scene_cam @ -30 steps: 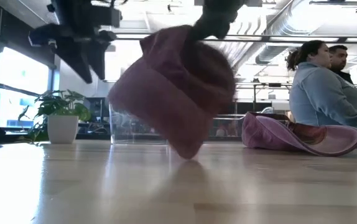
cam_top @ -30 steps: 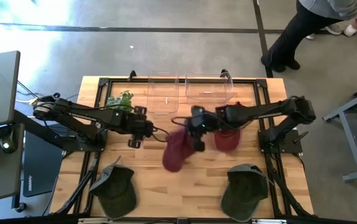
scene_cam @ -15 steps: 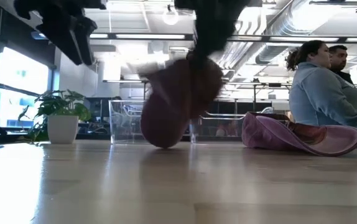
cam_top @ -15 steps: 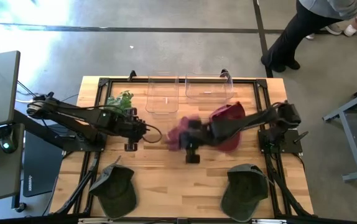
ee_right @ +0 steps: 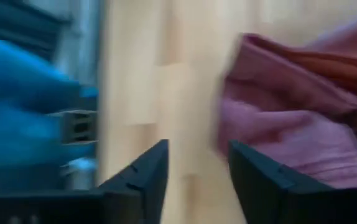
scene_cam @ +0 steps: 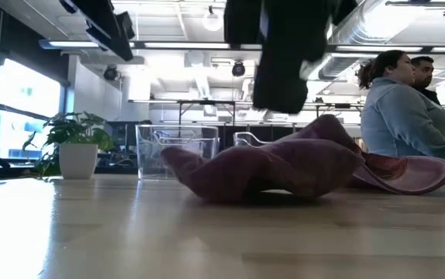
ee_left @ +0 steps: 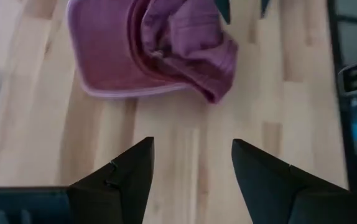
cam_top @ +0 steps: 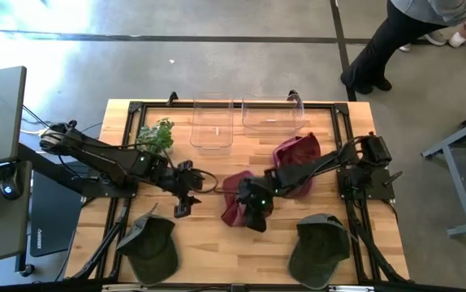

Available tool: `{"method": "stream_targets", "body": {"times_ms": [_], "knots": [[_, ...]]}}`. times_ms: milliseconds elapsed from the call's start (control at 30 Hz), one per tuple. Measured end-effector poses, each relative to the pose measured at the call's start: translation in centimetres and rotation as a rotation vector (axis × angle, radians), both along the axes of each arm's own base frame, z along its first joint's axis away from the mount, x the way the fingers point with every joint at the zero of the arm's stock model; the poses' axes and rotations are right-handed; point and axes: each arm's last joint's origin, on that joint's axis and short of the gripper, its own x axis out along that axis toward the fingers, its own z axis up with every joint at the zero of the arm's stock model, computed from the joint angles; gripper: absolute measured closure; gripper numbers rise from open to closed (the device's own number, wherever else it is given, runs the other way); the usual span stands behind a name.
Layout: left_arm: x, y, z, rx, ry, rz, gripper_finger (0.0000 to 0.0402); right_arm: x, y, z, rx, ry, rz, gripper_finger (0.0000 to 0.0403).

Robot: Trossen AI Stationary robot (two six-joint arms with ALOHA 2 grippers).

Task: Pick & Place hat
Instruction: Put the left red cap into the right transparent bin

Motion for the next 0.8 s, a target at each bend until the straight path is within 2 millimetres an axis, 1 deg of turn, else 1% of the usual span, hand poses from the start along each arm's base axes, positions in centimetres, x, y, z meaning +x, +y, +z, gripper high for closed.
{"method": "stream_targets", "body": {"times_ms": [67,133,167,267,367,433,500,567,600,733,800], "knots": [[0.7,-0.3,0.1,-0.055,-0.042,0.026,0.0192,-0.2,-0.2,1.8,0.064,0.019,-0.002,0.0221],[1.2,-0.4,-0.2,-0.103,-0.034,0.08,0.0192,-0.9,-0.3,2.8,0.043,0.054,-0.055,0.0215],[1.4,-0.5,-0.5,-0.134,-0.025,0.11,0.0192,-1.3,-0.2,3.0,0.006,0.077,-0.098,0.0216],[2.8,-1.0,-1.6,-0.25,0.016,0.216,0.0192,-2.5,0.4,2.8,-0.132,0.15,-0.218,0.0234],[4.1,-1.4,-3.8,-0.34,0.108,0.333,0.0192,-3.0,1.3,2.4,-0.202,0.161,-0.296,0.0274],[4.8,-1.7,-5.1,-0.404,0.168,0.42,0.0192,-3.2,1.3,1.8,-0.232,0.16,-0.36,0.0311],[5.3,-2.0,-6.5,-0.454,0.239,0.496,0.0192,-3.5,0.6,0.9,-0.267,0.18,-0.42,0.0351],[6.0,-2.2,-7.6,-0.507,0.274,0.562,0.0192,-3.6,-0.3,-0.4,-0.275,0.181,-0.462,0.0387],[6.3,-2.4,-8.0,-0.537,0.287,0.591,0.0192,-3.7,-0.7,-1.1,-0.268,0.171,-0.475,0.0394],[7.7,-2.8,-8.9,-0.661,0.267,0.681,0.0192,-4.1,-1.7,-3.8,-0.185,0.137,-0.496,0.0384],[8.3,-3.0,-9.6,-0.704,0.261,0.721,0.0192,-4.7,-1.9,-5.1,-0.175,0.136,-0.494,0.039]]}}
